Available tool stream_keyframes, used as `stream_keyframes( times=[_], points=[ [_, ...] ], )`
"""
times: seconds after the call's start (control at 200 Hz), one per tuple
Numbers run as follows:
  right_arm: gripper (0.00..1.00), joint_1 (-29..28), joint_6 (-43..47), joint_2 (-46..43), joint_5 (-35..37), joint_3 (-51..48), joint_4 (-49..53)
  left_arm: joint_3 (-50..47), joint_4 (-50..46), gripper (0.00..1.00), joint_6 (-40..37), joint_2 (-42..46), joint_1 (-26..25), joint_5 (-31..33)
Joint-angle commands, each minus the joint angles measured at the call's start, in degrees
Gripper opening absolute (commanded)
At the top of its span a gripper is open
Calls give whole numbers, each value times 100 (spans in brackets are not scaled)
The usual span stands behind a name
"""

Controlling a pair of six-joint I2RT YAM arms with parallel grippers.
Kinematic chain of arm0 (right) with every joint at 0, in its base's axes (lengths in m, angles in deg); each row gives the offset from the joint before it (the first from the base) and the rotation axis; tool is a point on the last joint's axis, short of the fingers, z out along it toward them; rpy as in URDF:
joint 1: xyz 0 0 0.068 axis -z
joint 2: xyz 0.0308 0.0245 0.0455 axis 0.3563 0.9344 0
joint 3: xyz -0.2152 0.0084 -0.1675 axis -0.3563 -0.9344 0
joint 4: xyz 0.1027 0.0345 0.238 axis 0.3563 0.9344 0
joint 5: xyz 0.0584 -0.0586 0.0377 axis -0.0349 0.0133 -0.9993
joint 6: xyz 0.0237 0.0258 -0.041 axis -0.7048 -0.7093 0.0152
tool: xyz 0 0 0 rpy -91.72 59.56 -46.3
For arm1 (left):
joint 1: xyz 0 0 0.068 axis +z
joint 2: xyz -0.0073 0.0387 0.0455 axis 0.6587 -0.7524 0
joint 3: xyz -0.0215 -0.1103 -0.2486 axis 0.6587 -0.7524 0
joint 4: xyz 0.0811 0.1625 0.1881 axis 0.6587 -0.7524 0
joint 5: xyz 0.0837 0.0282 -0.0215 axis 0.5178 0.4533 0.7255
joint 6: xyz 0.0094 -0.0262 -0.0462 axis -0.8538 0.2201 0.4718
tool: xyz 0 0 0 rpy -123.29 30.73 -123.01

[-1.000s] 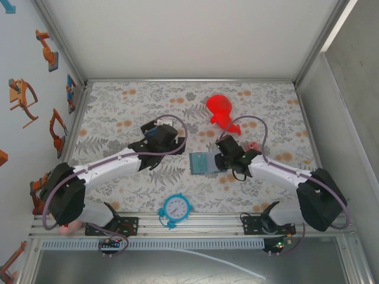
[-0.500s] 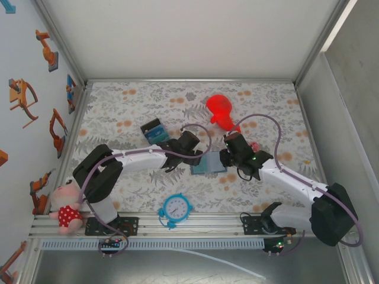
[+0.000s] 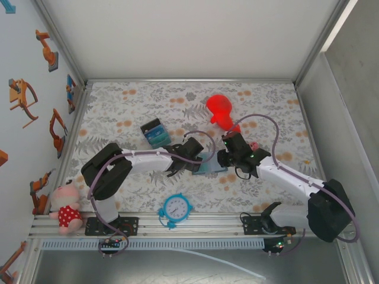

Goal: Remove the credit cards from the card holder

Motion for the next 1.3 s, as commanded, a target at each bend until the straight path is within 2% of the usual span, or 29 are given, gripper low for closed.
stream_keyframes(
  times=[0.0,0.285,0.706,1.107,1.292],
  points=[
    [22,47,-226,142,-365,220,-39,-52,-450,97,112,-20,-56,191],
    [17,72,-431,517,-1158,442,-45,-559,-429,97,200,561,-69,305],
    [13,82,-236,1439,-2217,837,-282,-572,-446,97,435,1054,-4,410],
    [13,124,-296,2246,-2657,1067,-516,-639,-492,97,511,664,32,323],
    [18,135,-379,2450,-2698,1038,-593,-645,-557,97,498,552,32,337]
  ],
)
